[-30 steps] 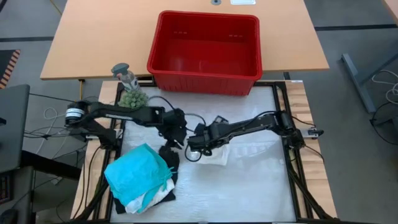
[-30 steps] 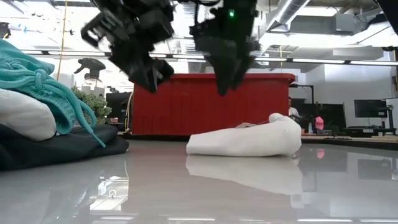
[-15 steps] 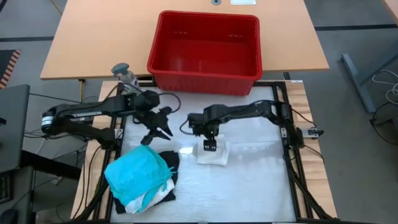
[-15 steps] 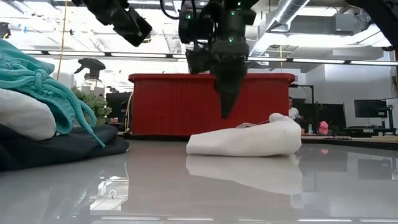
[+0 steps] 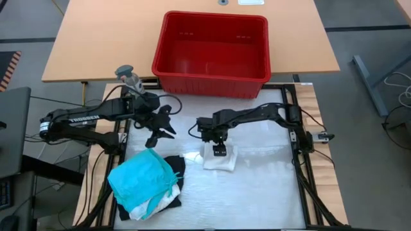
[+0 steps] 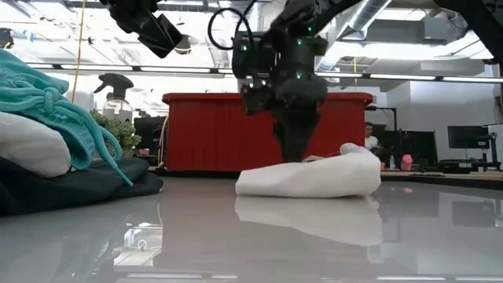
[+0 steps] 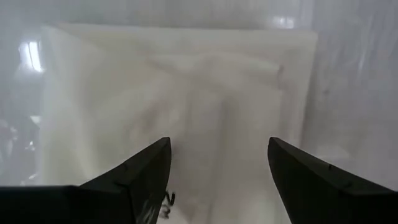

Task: Fold Laundry from Bin
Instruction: Fold the white shorts

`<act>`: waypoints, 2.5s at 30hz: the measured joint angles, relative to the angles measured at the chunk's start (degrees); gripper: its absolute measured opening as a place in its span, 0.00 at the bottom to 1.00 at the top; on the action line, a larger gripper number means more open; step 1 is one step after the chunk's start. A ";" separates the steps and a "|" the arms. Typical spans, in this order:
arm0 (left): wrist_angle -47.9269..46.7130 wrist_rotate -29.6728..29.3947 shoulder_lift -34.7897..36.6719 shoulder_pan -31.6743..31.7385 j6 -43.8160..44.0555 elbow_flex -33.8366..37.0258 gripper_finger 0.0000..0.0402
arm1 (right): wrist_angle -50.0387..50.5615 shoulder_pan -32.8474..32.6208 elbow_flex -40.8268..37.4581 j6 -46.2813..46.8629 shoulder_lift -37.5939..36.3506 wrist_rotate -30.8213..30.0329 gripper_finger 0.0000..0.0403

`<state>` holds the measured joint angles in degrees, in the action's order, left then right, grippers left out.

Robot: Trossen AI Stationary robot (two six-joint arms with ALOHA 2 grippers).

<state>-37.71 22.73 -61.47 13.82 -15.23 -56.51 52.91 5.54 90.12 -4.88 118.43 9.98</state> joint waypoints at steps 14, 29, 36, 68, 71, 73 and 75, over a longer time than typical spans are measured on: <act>0.26 -4.86 -0.02 0.00 0.64 0.00 0.19 | -3.44 -0.15 -1.29 -0.14 0.00 0.50 0.57; 0.11 -5.56 -0.02 0.00 0.51 0.02 0.19 | -6.69 -0.66 -4.23 0.34 0.00 0.53 0.39; -0.03 -5.57 -0.02 0.00 0.25 0.02 0.19 | -5.83 -0.63 -3.93 0.31 -0.09 0.20 0.27; -0.12 -5.56 -0.04 0.00 0.43 0.04 0.19 | -11.80 3.23 7.81 -4.18 4.20 -9.24 0.13; 0.02 -5.55 -0.04 0.00 0.94 0.08 0.19 | -11.61 3.82 7.84 -3.93 4.17 -9.14 0.19; 1.05 -5.57 -0.04 0.00 2.05 0.72 0.19 | -12.08 4.42 7.83 -2.56 4.17 -9.04 0.24; 1.87 -6.06 -0.07 0.00 3.06 1.39 0.19 | -12.58 5.28 8.46 -1.31 4.17 -9.03 0.32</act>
<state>-35.84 16.67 -61.54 13.82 -12.18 -55.12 40.33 10.82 98.58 -6.19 122.61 0.95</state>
